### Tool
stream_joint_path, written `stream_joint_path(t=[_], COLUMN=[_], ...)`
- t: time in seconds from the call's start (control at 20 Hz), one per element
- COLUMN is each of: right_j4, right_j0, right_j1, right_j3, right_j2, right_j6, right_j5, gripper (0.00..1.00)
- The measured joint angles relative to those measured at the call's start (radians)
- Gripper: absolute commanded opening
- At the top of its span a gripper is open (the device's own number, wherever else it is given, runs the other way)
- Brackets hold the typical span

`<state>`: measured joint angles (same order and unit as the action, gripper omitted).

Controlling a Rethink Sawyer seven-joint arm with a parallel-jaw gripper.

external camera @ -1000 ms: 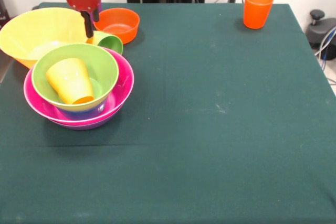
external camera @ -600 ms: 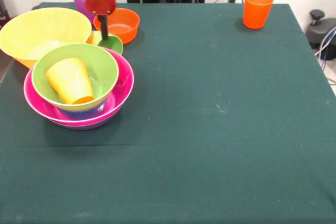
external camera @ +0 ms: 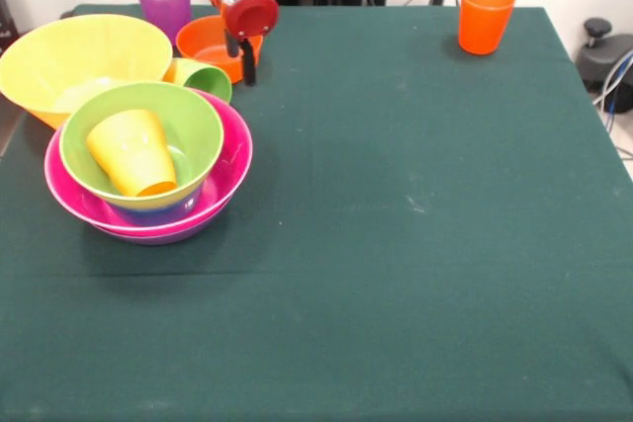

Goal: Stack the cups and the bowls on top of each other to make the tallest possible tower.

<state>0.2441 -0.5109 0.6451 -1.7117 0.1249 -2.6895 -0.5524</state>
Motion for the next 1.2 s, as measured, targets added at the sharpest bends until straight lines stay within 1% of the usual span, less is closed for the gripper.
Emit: stream_joint_path(t=[0.15, 0.25, 0.35, 0.65, 0.75, 0.95, 1.0, 1.1, 1.2], right_j4=[0.013, 0.025, 0.029, 0.059, 0.07, 0.079, 0.091, 0.104, 0.13], right_j0=[-0.013, -0.044, -0.063, -0.169, -0.213, -0.246, -0.253, -0.253, -0.25], right_j1=[0.005, 0.026, 0.039, 0.123, 0.183, 0.238, 0.258, 0.267, 0.268], right_j3=[-0.011, -0.032, -0.043, -0.088, -0.12, -0.153, -0.167, -0.176, -0.184], right_j2=[0.023, 0.047, 0.056, 0.08, 0.082, 0.088, 0.088, 0.088, 0.094], right_j6=[0.007, 0.007, 0.007, 0.007, 0.007, 0.007, 0.007, 0.007, 0.007], right_j5=[0.0, 0.0, 0.0, 0.0, 0.0, 0.0, 0.0, 0.0, 0.0], gripper=[1.0, 1.0, 1.0, 1.0, 1.0, 1.0, 1.0, 1.0, 1.0])
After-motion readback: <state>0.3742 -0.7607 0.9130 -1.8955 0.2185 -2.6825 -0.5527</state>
